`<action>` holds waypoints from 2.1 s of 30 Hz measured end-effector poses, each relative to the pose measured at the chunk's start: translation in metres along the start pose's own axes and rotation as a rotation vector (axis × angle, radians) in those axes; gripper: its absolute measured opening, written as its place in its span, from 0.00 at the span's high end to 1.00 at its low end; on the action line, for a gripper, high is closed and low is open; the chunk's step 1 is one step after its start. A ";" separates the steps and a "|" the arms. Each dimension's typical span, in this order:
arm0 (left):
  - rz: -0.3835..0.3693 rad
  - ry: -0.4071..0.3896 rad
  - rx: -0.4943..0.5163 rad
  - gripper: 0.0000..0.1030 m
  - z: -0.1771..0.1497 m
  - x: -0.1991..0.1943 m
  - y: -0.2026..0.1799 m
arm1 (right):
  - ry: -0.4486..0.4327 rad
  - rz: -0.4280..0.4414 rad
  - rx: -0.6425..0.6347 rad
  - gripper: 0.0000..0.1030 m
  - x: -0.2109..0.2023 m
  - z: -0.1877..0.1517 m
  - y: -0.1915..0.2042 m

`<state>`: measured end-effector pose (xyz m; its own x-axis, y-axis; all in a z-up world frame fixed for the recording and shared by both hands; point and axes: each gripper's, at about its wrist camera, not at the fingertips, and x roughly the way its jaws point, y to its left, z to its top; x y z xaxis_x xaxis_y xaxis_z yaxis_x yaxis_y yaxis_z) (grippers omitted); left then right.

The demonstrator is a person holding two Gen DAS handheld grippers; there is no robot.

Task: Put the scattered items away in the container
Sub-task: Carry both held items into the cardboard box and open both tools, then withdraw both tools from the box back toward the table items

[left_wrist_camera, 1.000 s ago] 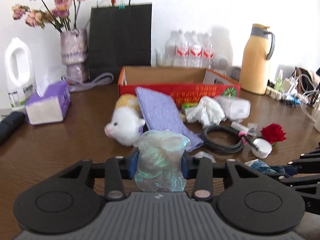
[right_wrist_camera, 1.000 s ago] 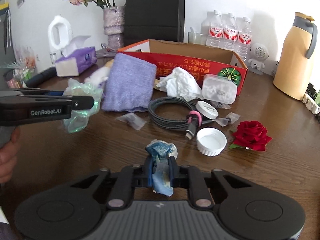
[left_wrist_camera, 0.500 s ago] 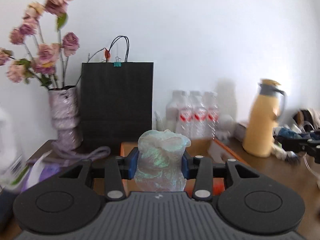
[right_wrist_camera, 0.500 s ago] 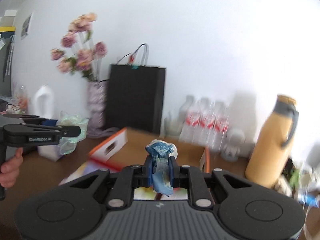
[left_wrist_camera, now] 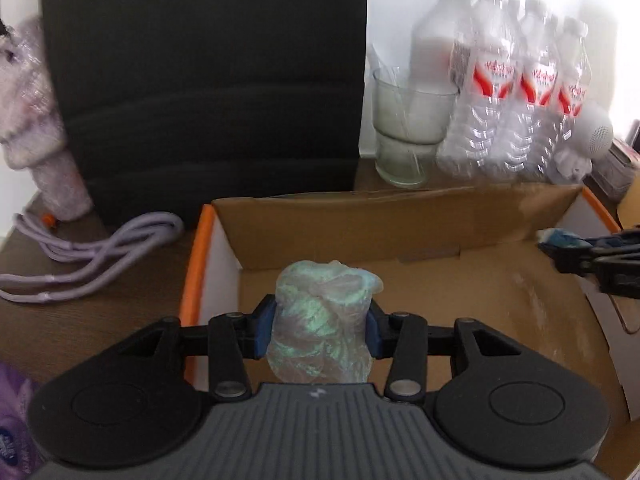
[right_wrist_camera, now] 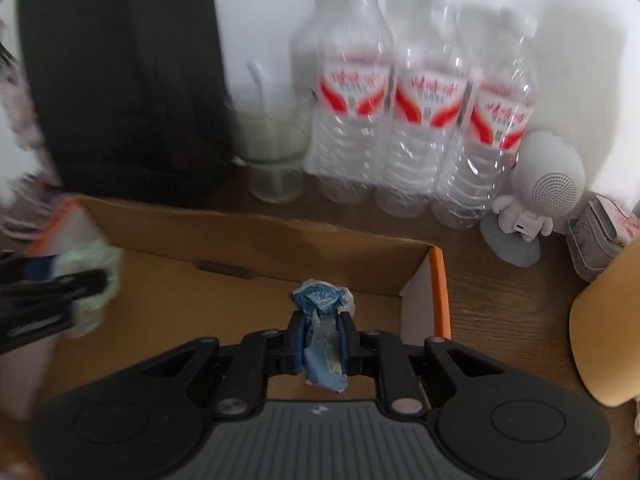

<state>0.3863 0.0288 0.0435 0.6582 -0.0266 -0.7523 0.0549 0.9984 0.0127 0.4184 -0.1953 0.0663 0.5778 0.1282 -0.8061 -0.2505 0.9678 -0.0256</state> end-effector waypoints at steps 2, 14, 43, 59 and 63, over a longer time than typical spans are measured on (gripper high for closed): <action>0.011 -0.021 0.031 0.43 0.001 -0.003 0.001 | 0.036 -0.014 -0.002 0.81 0.016 -0.003 0.002; 0.061 -0.055 0.060 0.23 0.017 -0.038 -0.001 | 0.012 -0.070 0.004 0.29 -0.007 0.010 0.009; 0.159 -0.594 -0.013 0.00 -0.188 -0.269 -0.021 | -0.681 -0.013 0.017 0.00 -0.231 -0.195 0.065; 0.000 -0.453 -0.086 0.00 -0.354 -0.333 -0.022 | -0.581 0.016 -0.005 0.00 -0.302 -0.441 0.094; -0.031 -0.385 -0.092 0.04 -0.333 -0.306 -0.026 | -0.498 0.045 0.053 0.03 -0.278 -0.417 0.083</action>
<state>-0.0666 0.0273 0.0542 0.8918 -0.0561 -0.4489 0.0234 0.9967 -0.0782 -0.0870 -0.2413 0.0413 0.8712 0.2454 -0.4252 -0.2512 0.9670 0.0434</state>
